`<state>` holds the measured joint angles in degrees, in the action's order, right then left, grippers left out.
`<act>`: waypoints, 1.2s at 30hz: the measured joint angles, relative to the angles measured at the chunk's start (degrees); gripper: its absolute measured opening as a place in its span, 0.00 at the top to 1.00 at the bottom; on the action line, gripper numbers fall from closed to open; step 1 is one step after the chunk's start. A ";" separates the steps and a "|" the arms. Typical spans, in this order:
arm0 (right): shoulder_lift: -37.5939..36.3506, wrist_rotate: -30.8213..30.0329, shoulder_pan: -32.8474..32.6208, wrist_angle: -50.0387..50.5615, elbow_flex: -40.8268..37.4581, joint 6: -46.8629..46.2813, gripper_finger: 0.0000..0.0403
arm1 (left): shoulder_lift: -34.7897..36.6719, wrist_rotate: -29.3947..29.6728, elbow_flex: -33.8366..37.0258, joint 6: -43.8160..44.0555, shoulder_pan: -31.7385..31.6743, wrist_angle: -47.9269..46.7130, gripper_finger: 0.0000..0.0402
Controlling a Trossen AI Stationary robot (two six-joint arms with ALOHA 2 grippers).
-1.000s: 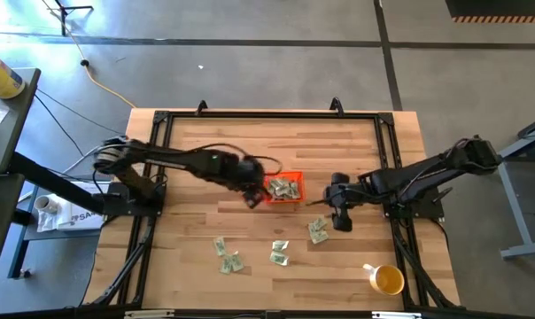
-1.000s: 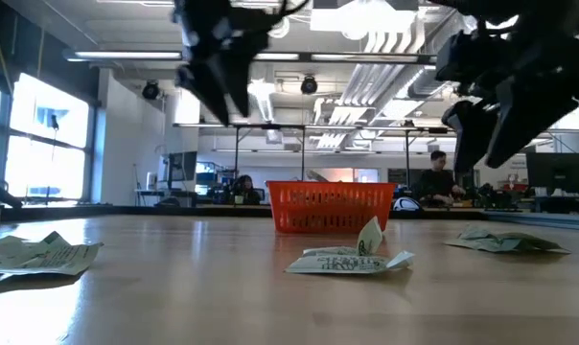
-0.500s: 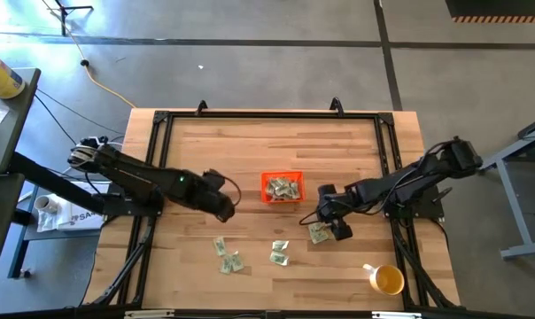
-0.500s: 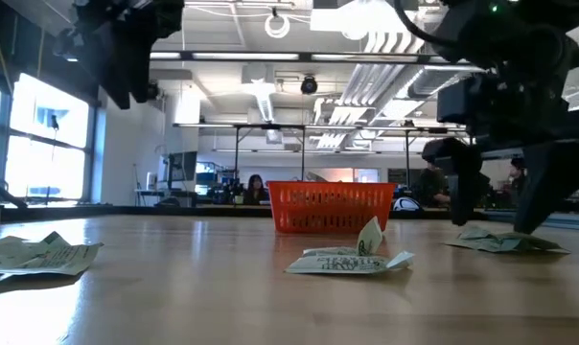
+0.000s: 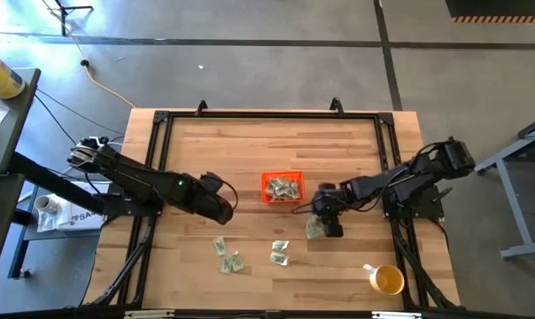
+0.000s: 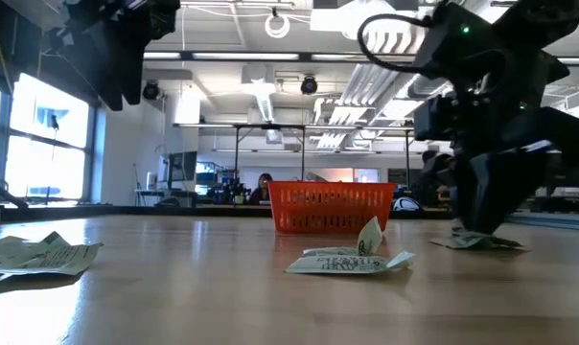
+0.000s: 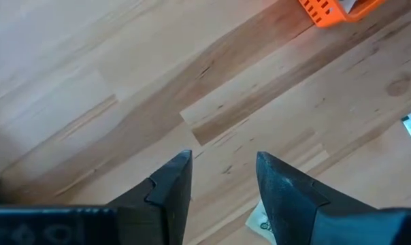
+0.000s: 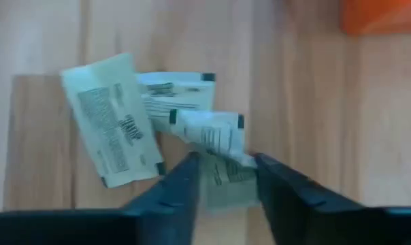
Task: Pick and place Stevia / Truvia into bins
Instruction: Put the light green stevia packet into the orange basket
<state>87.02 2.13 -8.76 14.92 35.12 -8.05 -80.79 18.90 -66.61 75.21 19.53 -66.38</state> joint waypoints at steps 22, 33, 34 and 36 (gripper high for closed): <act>2.20 4.13 14.65 10.32 22.59 -2.45 0.89 | -0.02 -0.73 3.00 -1.17 0.00 -1.02 0.55; 5.22 4.34 15.26 12.88 28.00 -2.13 0.51 | -0.01 -5.39 7.52 10.29 6.36 -0.59 0.50; 5.12 2.69 15.26 13.88 28.50 -1.56 0.48 | -0.02 -6.60 8.08 12.77 7.05 -0.23 0.49; 4.59 -1.20 15.15 15.35 29.30 -0.62 0.41 | 0.00 -9.60 9.69 18.10 8.16 2.84 0.46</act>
<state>91.61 0.93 6.39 30.27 64.42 -8.67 -80.79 9.29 -56.92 93.31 27.69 -63.54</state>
